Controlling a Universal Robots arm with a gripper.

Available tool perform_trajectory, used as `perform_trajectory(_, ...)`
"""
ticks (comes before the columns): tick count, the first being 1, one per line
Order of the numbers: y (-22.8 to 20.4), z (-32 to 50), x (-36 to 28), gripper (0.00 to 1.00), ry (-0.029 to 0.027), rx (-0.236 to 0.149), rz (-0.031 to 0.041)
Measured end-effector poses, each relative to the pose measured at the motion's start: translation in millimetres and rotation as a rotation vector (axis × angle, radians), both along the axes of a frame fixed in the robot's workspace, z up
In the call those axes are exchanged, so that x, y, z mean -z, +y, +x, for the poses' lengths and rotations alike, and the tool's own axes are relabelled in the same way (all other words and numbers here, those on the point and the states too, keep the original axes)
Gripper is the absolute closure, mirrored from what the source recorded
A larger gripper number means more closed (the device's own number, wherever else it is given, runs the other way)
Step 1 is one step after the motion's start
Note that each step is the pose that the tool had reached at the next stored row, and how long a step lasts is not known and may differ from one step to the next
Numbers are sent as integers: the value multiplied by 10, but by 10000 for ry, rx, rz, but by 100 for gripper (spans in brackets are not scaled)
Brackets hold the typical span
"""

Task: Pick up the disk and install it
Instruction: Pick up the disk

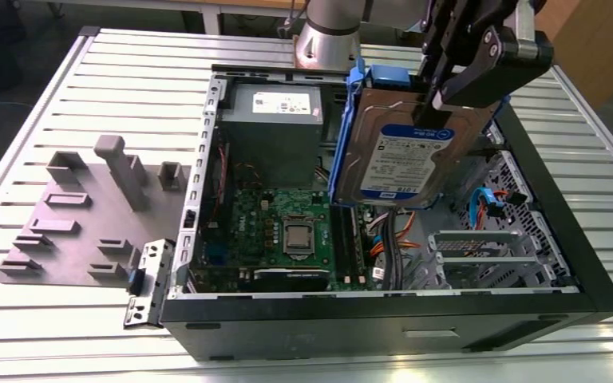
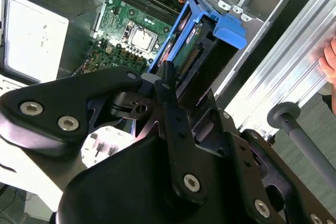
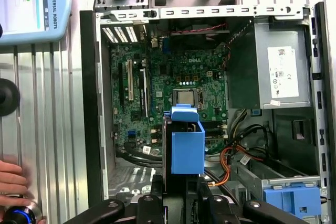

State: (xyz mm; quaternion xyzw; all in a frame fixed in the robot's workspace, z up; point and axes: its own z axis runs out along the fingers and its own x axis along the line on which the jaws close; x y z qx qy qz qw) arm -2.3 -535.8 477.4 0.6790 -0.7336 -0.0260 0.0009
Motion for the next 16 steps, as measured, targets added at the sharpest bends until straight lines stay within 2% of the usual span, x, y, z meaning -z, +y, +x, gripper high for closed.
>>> perform_trajectory(8,0,147,4,65,4,2,0)
perform_trajectory(16,1,374,14,65,18,1,1)
